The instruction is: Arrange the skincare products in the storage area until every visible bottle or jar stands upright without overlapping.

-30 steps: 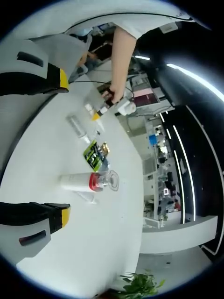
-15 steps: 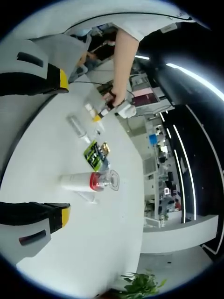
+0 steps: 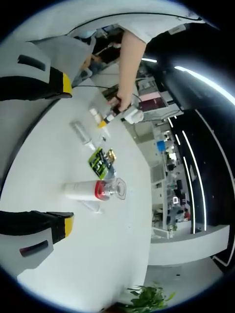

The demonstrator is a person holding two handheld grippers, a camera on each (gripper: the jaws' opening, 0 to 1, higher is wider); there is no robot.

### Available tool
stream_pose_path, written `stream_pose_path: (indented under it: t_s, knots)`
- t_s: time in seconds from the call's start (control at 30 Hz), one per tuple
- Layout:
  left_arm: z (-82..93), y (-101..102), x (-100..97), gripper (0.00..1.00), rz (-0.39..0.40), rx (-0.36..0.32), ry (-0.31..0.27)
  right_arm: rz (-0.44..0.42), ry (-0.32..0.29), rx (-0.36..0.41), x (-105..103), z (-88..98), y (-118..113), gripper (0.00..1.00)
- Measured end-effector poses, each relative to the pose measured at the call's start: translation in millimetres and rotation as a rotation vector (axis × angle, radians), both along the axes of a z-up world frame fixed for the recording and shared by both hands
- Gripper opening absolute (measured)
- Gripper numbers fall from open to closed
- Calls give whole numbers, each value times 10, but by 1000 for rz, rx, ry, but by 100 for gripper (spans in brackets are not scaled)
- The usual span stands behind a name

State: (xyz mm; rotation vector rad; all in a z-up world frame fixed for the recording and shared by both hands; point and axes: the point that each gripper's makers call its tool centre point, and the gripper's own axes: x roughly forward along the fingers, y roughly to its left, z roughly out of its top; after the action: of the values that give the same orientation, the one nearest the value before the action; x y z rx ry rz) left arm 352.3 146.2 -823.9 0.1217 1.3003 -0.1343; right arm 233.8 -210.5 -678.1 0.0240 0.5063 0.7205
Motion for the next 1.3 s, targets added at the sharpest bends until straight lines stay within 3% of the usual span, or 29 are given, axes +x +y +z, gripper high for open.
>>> stream_pose_path:
  t_s: [0.67,1.3]
  knots:
    - [180,-132,15,29,37,-65,-81,13,-8,-2,-21,16,28,94]
    - [509,-385,59,28,-40,-116,-227,41,-24,7,-24,29,46,92]
